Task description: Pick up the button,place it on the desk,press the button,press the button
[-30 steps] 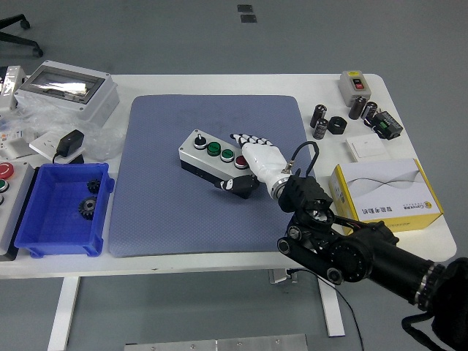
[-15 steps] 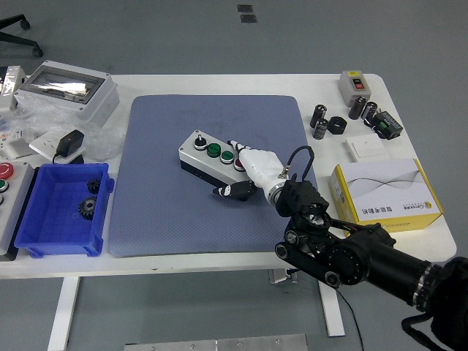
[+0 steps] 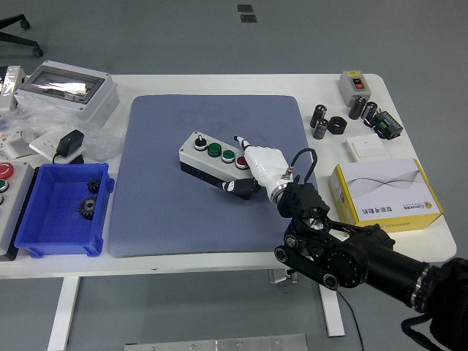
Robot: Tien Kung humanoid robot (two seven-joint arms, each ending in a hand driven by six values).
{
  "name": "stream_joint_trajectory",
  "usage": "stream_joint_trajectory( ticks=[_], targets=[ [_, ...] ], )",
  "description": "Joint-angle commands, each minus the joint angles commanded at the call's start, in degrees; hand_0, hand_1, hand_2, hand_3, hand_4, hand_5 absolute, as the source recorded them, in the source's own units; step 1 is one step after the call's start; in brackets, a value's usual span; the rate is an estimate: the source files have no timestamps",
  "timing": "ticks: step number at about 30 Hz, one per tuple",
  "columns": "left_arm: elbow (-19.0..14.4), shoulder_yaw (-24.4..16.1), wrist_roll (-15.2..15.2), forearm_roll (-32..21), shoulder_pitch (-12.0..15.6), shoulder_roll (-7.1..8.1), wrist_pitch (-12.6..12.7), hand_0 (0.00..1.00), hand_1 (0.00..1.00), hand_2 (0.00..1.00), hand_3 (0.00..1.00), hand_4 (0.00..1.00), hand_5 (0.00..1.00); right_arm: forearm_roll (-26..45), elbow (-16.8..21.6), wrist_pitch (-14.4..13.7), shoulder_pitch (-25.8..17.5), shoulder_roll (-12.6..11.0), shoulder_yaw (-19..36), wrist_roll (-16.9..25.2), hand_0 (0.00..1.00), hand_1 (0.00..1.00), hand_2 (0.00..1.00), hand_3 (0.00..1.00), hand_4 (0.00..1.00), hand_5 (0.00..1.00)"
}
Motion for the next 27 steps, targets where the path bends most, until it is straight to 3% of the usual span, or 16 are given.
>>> stream_joint_trajectory(
  ticks=[1,6,7,12,13,18,19,24,25,27],
  targets=[
    [0.0,0.0,-0.1,0.1,0.0,0.01,0.0,0.606,0.508,0.493,0.565,0.083,0.002,-0.3,-0.1,0.0,0.0,0.0,-0.2,-0.2,0.15,0.383,0.511,0.963,0.648,0.084],
    [0.0,-0.3,-0.1,0.6,-0.1,0.04,0.0,0.606,0.508,0.493,0.565,0.083,0.002,-1.4,-0.3,0.0,0.0,0.0,-1.0,-0.5,0.15,0.383,0.511,0.963,0.648,0.084],
    [0.1,-0.3,-0.1,0.7,-0.1,0.05,-0.1,0.607,0.508,0.493,0.565,0.084,0.002,-1.6,-0.3,0.0,0.0,0.0,-1.0,-0.5,0.116,0.34,0.434,0.835,0.387,0.024],
    [0.2,-0.5,-0.3,1.0,-0.1,0.07,-0.2,0.607,0.508,0.493,0.565,0.084,0.002,-2.7,-0.1,-0.2,0.0,-0.1,-0.9,-0.4,0.116,0.34,0.434,0.835,0.387,0.024],
    [0.2,-0.5,-0.5,1.1,-0.1,0.07,-0.2,0.607,0.508,0.493,0.564,0.084,0.002,-2.9,-0.1,-0.2,0.0,-0.1,-0.8,-0.5,0.091,0.284,0.398,0.618,0.086,0.002],
    [0.5,-0.7,-1.1,1.5,-0.1,0.07,-0.4,0.607,0.508,0.493,0.564,0.084,0.002,-3.6,0.0,0.2,0.0,-0.2,-0.8,-0.2,0.091,0.284,0.398,0.618,0.086,0.002],
    [0.6,-0.7,-1.2,1.6,-0.1,0.06,-0.5,0.606,0.508,0.493,0.563,0.084,0.002,-3.7,0.0,0.2,0.0,-0.2,-0.8,0.0,0.071,0.252,0.345,0.463,0.002,0.002],
    [0.6,-0.8,-1.3,1.8,-0.1,0.01,-0.5,0.606,0.508,0.493,0.563,0.084,0.002,-3.0,0.0,-1.0,-0.2,-0.3,-0.4,2.6,0.071,0.252,0.345,0.463,0.002,0.002],
    [0.6,-0.8,-1.3,1.9,-0.1,0.01,-0.4,0.606,0.508,0.493,0.563,0.085,0.002,-2.9,0.1,-1.5,-0.2,-0.4,-0.2,3.3,0.061,0.237,0.28,0.29,0.002,0.002],
    [0.6,-0.7,-1.3,1.8,-0.1,0.0,-0.4,0.606,0.508,0.493,0.563,0.085,0.002,-2.8,0.3,-2.7,-0.5,-0.5,0.4,5.4,0.061,0.237,0.28,0.29,0.002,0.002]
  ],
)
